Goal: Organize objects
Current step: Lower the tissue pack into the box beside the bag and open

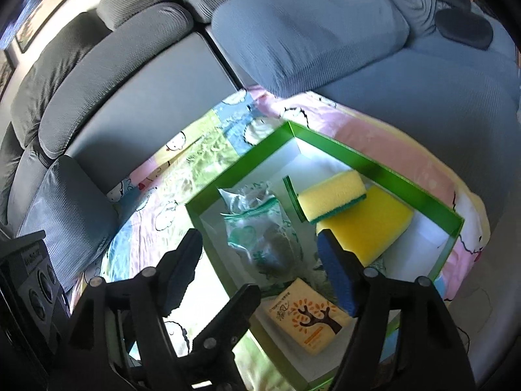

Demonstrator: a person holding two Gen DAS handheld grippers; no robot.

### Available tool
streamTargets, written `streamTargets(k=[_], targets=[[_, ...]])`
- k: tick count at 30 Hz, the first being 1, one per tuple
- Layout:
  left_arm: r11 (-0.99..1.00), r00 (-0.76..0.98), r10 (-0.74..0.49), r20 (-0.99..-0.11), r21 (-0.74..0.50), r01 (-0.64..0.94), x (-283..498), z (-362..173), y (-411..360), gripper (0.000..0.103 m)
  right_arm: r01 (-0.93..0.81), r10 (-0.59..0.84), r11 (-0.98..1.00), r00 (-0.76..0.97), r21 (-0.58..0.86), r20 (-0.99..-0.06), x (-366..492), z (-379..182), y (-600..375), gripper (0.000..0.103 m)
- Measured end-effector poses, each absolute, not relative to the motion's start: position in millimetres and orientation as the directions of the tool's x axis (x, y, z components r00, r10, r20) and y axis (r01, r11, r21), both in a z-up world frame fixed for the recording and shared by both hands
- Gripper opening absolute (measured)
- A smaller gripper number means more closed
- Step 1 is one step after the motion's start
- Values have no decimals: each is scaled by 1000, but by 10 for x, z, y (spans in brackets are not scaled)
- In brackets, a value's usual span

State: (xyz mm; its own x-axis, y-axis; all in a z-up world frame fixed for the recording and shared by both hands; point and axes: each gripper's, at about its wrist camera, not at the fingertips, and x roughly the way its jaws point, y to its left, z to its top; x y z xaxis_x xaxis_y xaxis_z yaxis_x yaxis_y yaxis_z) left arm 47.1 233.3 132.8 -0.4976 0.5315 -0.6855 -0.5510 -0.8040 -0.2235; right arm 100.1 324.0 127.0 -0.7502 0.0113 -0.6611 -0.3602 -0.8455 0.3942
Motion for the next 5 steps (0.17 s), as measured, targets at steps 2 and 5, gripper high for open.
streamTargets(k=[2, 5], targets=[[-801, -497, 543, -677, -240, -548, 482, 1346, 2254, 74, -354, 23, -854, -758, 381, -652, 1025, 1326, 3190, 73], [-804, -500, 547, -671, -257, -536, 480, 1359, 2160, 74, -358, 49, -865, -757, 351, -652, 1044, 1383, 3111, 74]])
